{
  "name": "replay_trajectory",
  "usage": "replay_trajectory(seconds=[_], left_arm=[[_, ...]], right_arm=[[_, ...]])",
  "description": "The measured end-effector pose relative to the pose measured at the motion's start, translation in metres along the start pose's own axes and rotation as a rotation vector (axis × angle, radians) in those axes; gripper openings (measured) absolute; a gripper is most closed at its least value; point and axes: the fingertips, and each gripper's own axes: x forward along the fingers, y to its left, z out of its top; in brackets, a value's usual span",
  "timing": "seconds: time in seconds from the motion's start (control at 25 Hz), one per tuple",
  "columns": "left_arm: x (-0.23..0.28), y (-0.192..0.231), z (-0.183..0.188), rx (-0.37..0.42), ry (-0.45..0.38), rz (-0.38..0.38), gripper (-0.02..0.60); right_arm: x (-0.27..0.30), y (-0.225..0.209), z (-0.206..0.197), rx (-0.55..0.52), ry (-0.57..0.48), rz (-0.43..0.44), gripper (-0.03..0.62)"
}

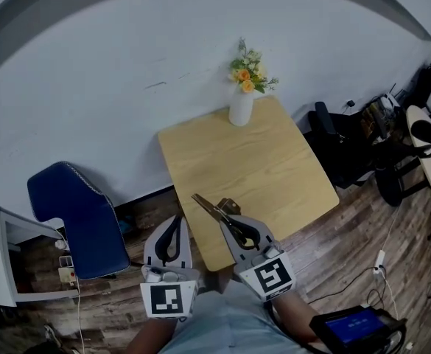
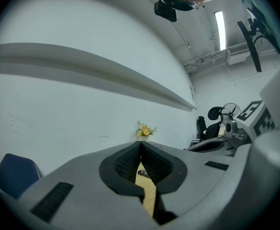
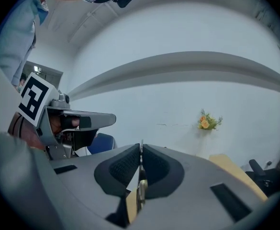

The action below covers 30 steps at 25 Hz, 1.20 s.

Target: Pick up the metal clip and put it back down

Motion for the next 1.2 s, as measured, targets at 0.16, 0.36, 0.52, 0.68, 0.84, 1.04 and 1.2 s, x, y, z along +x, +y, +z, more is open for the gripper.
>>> replay_trajectory(seconds=[0.16,0.36,0.52,0.68,0.84,1.04,1.2], left_arm=[[0.014,-0.017,0.002,-0.001,-0.004,-0.028,0.018],[0.043,-0.043,-0.002,0.004,0.007,-0.049,0.018],[0.084,-0.078,-0.008,-0.002,0.04,-0.07,0.018],[0.122,-0.109,-0.019,-0.004,0.075,-0.085,0.018],[0.163,-0.14,-0.031,0.0,0.11,-0.103,0.018],[0.204,-0.19,-0.045,0.025,0.148,-0.157,0.018],[0.233,-0.222,-0.066,0.03,0.196,-0.177,0.018]], right_arm=[[-0.007,-0.022,-0.001,0.011,-0.01,-0.038,0.052],[-0.018,-0.065,-0.009,0.031,-0.018,-0.08,0.052],[-0.024,-0.12,-0.017,0.034,-0.008,-0.107,0.052],[-0.03,-0.171,-0.032,0.052,0.012,-0.128,0.052],[-0.037,-0.222,-0.05,0.049,0.032,-0.146,0.052],[-0.054,-0.282,-0.081,0.119,0.051,-0.189,0.052],[-0.066,-0.329,-0.11,0.161,0.068,-0.213,0.052]])
